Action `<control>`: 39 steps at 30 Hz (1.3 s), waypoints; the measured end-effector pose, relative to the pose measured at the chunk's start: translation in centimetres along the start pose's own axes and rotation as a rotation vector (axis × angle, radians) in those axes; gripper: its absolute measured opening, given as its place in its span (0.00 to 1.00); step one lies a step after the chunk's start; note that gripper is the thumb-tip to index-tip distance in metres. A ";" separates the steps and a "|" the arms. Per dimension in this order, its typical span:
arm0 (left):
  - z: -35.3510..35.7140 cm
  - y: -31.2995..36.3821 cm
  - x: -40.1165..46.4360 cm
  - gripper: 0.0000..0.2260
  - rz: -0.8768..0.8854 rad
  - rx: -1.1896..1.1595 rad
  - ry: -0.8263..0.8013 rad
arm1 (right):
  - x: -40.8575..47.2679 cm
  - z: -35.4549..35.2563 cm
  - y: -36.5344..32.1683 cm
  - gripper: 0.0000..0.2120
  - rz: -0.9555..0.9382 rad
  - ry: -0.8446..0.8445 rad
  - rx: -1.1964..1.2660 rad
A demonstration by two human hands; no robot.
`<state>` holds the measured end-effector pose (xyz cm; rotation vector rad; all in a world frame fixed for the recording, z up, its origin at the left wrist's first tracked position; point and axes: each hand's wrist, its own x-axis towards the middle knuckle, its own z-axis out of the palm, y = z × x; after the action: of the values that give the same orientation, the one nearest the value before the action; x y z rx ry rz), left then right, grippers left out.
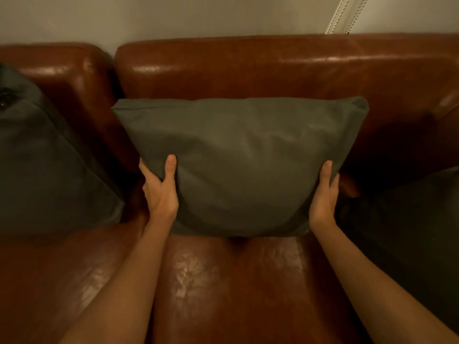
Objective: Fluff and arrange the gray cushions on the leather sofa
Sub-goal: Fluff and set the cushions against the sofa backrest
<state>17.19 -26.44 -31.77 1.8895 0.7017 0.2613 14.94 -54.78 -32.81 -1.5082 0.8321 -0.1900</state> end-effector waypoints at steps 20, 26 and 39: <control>6.3 0.2 -6.6 0.24 1.059 0.780 -0.150 | -3.6 4.7 0.3 0.23 -1.111 0.016 -0.797; 4.1 -1.8 -0.8 0.25 1.175 0.857 -0.095 | 2.4 0.5 1.7 0.24 -1.161 0.007 -1.035; 3.4 -1.0 -1.6 0.26 1.055 0.849 -0.145 | 2.5 -1.4 0.6 0.25 -1.014 -0.162 -1.014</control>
<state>17.22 -29.70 -33.93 2.9301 -0.4525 0.5240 15.65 -57.28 -34.09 -2.7739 -0.1203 -0.4102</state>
